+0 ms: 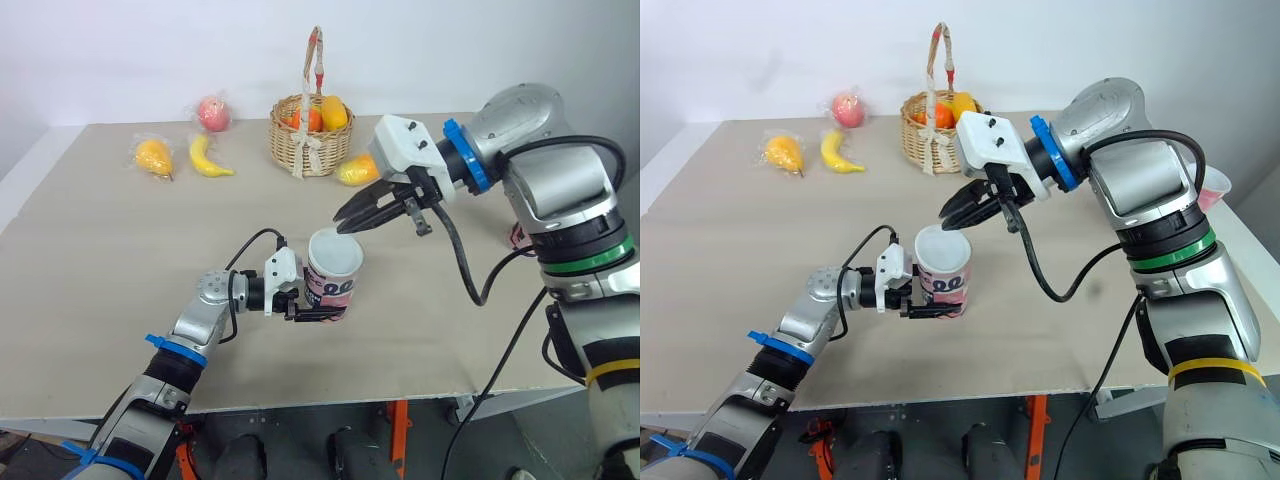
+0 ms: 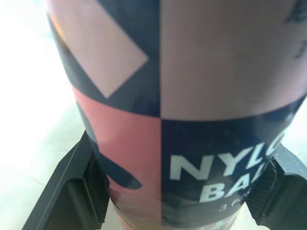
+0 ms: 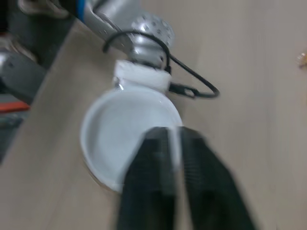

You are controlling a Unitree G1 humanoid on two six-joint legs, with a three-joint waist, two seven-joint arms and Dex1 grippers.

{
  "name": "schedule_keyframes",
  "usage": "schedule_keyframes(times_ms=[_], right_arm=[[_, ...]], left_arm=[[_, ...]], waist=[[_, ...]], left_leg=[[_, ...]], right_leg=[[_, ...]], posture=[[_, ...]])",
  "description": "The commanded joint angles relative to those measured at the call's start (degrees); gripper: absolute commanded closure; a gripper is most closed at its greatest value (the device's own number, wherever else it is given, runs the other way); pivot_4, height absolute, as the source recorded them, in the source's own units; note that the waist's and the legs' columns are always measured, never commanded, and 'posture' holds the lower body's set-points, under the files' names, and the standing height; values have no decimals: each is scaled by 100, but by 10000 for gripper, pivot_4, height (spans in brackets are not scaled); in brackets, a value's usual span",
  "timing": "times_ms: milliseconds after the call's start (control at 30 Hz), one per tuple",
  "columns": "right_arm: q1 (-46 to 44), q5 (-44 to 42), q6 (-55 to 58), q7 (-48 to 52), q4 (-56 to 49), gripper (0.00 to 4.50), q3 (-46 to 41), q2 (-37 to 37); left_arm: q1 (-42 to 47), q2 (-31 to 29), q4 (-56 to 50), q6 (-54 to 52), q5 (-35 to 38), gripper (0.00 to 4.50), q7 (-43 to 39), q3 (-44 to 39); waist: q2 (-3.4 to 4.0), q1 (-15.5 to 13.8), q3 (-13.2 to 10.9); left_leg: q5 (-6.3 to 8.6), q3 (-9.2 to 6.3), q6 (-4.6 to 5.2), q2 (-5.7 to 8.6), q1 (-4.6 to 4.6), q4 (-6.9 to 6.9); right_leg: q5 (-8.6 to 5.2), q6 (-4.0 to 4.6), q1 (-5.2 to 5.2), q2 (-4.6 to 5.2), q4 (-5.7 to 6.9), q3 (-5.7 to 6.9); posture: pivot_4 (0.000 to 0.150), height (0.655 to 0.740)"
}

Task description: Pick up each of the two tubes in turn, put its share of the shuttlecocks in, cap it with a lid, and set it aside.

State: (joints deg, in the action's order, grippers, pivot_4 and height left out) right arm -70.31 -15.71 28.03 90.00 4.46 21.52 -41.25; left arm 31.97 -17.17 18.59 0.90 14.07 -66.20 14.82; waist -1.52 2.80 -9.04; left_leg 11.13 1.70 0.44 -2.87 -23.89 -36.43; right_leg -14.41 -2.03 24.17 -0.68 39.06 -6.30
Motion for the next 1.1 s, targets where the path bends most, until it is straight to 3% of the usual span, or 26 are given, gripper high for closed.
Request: schedule_keyframes(times_ms=[33,500,1100], right_arm=[[-23,-296,249,209,-348,44773,-294,-88],[2,334,182,-354,-221,44773,242,443],[363,1366,-795,86,-271,44773,1047,436]], left_arm=[[-86,-154,218,-141,-209,12927,85,-18],[-125,-179,163,-176,-203,12927,80,-17],[-206,-198,62,-232,-202,12927,137,-67]], waist=[[0,1,0],[0,4,0],[-3,25,5]], left_leg=[[0,0,0,0,0,0],[0,-3,0,-2,-5,-1],[-1,-8,0,-6,6,-1]], right_leg=[[-2,4,0,0,0,0],[-4,11,5,-4,1,4],[-7,24,-3,-6,0,13]], posture=[[1500,7400],[1500,7400],[1500,7400]])
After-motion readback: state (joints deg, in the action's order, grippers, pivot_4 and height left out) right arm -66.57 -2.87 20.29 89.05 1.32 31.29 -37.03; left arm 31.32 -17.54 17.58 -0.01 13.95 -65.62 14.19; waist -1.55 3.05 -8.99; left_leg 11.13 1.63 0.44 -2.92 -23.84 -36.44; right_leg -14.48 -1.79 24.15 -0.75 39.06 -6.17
